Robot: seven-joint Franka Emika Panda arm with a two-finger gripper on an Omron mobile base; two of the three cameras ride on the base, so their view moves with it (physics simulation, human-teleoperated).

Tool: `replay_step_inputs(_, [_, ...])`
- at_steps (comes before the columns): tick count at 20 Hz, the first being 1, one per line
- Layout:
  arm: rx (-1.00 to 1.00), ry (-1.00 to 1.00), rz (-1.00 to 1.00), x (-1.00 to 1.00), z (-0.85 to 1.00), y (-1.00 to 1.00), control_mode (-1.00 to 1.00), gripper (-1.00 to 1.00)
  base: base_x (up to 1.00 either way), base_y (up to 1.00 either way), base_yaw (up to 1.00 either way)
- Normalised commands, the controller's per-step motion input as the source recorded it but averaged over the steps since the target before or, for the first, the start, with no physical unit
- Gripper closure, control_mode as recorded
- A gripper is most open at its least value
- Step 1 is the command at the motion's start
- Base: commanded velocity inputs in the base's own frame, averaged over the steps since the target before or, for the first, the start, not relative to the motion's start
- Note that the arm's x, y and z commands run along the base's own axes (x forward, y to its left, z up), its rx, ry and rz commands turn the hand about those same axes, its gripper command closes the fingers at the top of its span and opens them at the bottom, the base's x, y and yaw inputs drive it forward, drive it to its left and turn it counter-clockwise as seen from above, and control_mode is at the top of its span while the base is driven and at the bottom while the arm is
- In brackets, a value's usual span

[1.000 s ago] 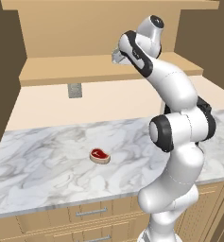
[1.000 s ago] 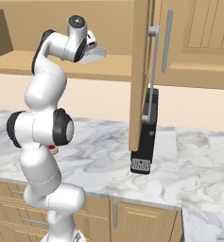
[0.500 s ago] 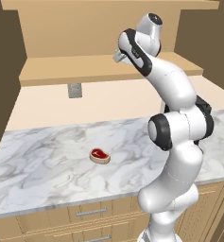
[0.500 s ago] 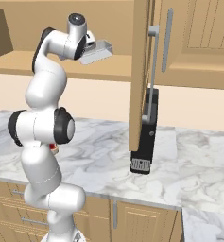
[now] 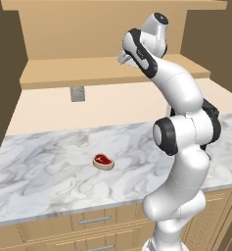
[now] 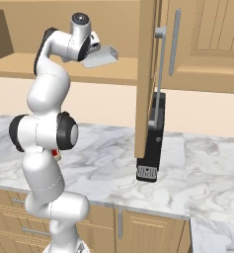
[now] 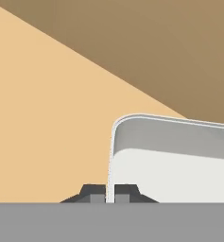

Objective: Retrieve the tupperware from the cabinet, then place the raw meat into the tupperware to avoid contamination.

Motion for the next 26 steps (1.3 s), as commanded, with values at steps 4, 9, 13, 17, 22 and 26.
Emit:
replay_step_inputs(4, [0.0,0.0,0.0,0.0,0.0,0.0,-1.0,1.0,0.0,0.0,0.0])
replay_step_inputs(9, [0.0,0.0,0.0,-0.01,-0.02,0.0,-1.0,1.0,0.0,0.0,0.0])
replay_step_inputs(13, [0.0,0.0,0.0,-0.11,-0.01,0.0,-1.0,1.0,0.0,0.0,0.0])
replay_step_inputs(17, [0.0,-0.01,0.0,-0.24,0.0,0.0,-1.0,1.0,0.0,0.0,0.0])
replay_step_inputs(22, [0.0,0.0,0.0,-0.35,0.0,0.0,-1.0,1.0,0.0,0.0,0.0])
replay_step_inputs(26, [0.0,0.0,0.0,-0.39,0.0,0.0,-1.0,1.0,0.0,0.0,0.0])
